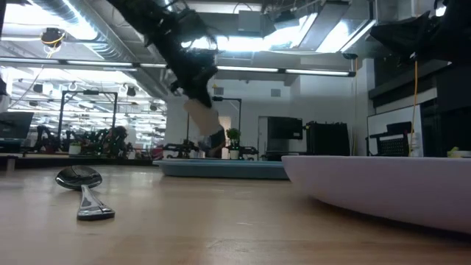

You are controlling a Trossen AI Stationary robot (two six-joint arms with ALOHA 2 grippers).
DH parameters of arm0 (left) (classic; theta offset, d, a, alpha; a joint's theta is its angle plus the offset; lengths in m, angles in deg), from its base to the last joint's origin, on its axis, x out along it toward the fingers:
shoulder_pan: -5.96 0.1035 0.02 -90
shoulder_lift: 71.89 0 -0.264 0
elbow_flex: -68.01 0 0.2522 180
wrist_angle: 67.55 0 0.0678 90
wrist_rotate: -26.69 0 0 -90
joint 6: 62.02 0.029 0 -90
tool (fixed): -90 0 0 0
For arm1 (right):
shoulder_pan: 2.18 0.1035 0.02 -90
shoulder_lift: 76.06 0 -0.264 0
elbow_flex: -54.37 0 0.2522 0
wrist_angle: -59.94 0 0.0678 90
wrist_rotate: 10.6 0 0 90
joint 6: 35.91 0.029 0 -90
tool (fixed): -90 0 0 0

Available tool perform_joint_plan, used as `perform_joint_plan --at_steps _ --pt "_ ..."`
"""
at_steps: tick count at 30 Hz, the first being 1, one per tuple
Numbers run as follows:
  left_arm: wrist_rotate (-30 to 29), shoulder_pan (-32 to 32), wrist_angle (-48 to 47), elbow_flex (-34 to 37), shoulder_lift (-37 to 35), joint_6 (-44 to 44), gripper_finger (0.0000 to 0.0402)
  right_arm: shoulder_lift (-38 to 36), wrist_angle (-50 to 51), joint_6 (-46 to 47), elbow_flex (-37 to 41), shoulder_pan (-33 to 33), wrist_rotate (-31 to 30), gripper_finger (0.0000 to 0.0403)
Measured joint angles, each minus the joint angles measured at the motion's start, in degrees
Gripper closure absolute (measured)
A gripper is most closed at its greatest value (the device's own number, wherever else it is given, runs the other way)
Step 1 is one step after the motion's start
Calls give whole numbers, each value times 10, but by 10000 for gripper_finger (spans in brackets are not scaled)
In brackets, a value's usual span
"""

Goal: Pick and place plate/cup/fork/spoon on tray
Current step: Put the white cup on the blue tray, then put the purple plate on the blue tray to the bottom right of the white cup

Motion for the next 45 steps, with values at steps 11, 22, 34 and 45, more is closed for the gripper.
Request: perform_joint_plan --at_steps 11,22,34,45 --pt "-23 4 -78 -55 112 5 401 0 0 0 0 0 0 372" --pt "0 -4 -114 -100 158 31 379 0 0 0 0 0 0 372" --pt "-46 -16 -130 -122 146 31 328 0 2 0 0 0 0 372" --pt "-50 -25 -195 -198 146 18 327 0 4 0 0 0 0 372"
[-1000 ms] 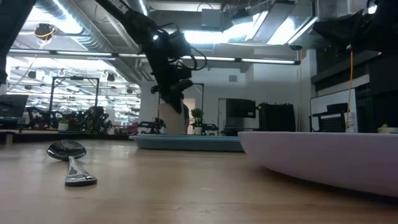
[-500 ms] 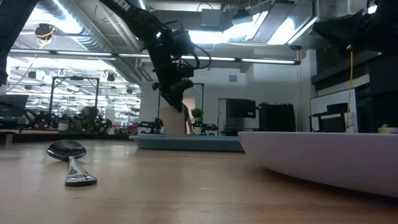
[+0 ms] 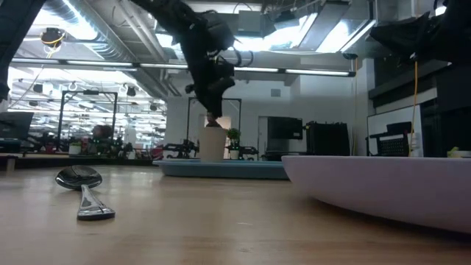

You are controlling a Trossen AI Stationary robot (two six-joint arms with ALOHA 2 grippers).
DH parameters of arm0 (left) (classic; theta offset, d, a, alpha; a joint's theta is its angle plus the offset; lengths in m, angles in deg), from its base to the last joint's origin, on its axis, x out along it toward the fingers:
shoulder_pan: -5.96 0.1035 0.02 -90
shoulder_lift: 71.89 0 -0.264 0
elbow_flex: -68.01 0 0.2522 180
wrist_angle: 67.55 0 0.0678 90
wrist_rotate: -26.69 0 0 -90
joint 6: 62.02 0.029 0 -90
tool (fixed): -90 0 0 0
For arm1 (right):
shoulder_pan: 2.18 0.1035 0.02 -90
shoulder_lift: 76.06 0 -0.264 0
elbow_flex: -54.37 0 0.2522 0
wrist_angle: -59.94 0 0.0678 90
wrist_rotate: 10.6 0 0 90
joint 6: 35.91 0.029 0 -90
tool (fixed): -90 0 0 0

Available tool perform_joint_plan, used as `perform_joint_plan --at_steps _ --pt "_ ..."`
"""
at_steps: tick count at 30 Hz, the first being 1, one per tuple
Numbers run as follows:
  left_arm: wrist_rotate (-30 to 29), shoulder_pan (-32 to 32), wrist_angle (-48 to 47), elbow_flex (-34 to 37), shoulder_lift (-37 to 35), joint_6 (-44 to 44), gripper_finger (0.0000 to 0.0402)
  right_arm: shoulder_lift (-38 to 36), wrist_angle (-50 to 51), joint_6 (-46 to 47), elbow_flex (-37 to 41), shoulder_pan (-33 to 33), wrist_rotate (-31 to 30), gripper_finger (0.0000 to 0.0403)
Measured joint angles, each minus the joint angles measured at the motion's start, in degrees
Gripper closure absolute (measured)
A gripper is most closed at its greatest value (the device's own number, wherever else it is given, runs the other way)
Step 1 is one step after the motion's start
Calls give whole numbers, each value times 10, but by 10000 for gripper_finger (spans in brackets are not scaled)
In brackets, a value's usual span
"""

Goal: Pick and place plate/cup/fork/spoon on tray
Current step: Put the purple plate on the blue tray to the bottom right of the white cup

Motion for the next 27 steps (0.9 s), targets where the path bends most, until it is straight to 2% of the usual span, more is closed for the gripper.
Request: perform_joint_plan --at_steps 4,9,12,15,20,23,27 --pt "5 -19 -116 -62 0 -30 327 0 0 0 0 0 0 372" --pt "4 -59 -341 -130 -1 -49 327 0 0 0 0 0 0 372" --pt "3 -84 -467 -153 -1 -47 327 0 0 0 0 0 0 372" --pt "-3 -106 -546 -155 -2 -69 327 0 0 0 0 0 0 372" --pt "-22 -149 -545 -139 -1 -102 327 0 0 0 0 0 0 372" --pt "24 -175 -546 -111 -6 -25 327 0 0 0 0 0 0 372" --pt "70 -180 -526 -65 -68 -43 327 0 4 0 0 0 0 372"
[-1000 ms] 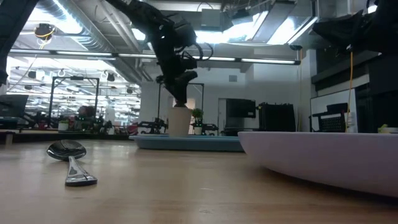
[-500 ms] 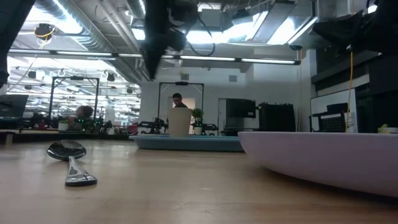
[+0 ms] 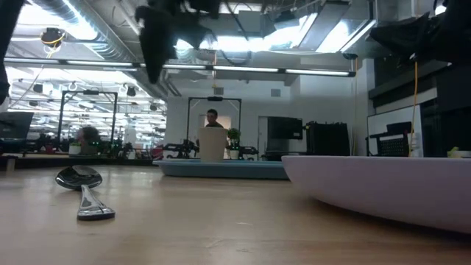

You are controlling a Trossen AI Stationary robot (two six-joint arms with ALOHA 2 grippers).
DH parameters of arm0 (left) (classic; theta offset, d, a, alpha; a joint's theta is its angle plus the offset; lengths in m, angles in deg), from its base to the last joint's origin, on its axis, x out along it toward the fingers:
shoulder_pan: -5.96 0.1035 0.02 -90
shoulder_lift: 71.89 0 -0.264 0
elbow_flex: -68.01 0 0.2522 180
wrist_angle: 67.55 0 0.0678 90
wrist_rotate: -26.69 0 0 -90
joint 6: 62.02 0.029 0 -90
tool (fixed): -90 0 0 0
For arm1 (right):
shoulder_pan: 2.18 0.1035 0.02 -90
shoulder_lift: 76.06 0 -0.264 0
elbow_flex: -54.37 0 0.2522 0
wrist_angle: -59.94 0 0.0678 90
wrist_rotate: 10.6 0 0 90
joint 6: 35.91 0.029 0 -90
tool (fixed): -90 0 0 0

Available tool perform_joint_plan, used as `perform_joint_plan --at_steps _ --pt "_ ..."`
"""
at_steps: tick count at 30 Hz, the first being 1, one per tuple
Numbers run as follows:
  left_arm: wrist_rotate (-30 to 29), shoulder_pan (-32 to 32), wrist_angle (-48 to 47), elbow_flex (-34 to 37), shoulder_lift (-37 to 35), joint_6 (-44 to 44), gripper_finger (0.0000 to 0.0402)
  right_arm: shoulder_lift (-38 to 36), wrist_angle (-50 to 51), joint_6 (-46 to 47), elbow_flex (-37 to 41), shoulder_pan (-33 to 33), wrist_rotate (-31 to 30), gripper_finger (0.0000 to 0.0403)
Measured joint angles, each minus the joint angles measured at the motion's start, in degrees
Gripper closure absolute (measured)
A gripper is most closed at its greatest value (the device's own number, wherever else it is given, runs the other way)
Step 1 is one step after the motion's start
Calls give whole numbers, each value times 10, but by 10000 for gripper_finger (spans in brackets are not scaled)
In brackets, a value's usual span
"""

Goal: Pick and place plate/cup/fork/spoon on tray
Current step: Put the purple plate on the blue tray to the bottom right of the white cup

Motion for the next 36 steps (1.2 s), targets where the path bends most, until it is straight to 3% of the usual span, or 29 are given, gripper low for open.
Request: perform_joint_plan --at_steps 8,14,20,27,31,36 --pt "10 -20 51 181 -201 -167 327 0 6 4 0 0 0 372" --pt "86 -84 57 310 -344 -334 327 0 4 3 0 0 0 372" --pt "48 -146 79 427 -446 -476 327 0 4 3 0 0 0 372" --pt "144 -146 93 445 -479 -538 327 0 0 67 0 0 0 372" --pt "134 -158 137 426 -479 -532 327 0 -25 123 0 0 15 372" --pt "125 -177 211 411 -478 -451 327 0 -112 136 0 0 51 372"
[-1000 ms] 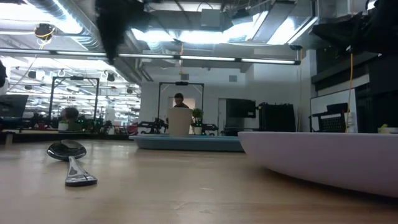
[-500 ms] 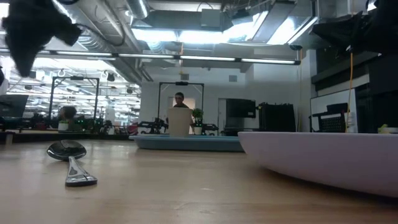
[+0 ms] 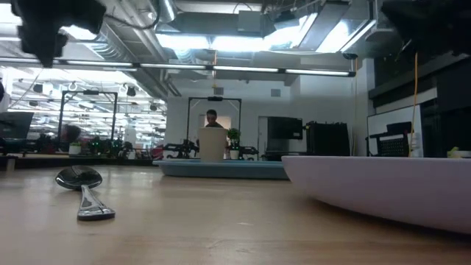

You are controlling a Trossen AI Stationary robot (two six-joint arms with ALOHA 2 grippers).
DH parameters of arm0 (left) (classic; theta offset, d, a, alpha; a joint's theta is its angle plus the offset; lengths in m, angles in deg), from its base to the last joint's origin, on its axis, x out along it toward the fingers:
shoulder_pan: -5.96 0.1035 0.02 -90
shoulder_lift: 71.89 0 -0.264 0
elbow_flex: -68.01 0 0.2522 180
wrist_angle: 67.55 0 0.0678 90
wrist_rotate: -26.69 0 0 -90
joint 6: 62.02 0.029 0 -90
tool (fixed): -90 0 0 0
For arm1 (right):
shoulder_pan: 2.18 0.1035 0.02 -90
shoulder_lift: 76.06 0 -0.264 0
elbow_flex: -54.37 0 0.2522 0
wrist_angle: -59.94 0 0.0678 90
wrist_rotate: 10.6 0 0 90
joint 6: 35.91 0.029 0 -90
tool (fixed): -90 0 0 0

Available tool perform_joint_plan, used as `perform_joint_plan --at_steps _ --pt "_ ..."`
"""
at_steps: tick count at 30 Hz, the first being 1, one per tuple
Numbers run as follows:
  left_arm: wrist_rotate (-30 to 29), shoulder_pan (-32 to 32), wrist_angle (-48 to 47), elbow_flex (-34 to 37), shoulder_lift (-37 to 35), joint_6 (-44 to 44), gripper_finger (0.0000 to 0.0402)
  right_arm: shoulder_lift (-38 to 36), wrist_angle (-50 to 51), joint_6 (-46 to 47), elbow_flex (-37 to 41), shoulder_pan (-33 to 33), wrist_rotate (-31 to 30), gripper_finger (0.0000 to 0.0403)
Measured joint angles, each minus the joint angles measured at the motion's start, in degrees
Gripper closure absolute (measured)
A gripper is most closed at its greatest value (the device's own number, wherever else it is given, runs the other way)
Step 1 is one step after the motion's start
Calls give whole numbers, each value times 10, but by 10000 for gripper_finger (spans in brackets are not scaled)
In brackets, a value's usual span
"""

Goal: Pick and place plate/cup/fork/spoon on tray
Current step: Put the purple plate on the blue tray to the bottom right of the white cup

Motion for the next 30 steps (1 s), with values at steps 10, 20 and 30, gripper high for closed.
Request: perform_joint_plan --at_steps 10,20,30 --pt "-18 -5 22 -6 0 56 327 0 -14 -4 0 0 -5 372" --pt "-19 -5 22 -6 0 56 327 0 66 47 0 0 -5 372" --pt "-62 -5 22 -6 0 56 327 0 91 75 0 0 -5 372"
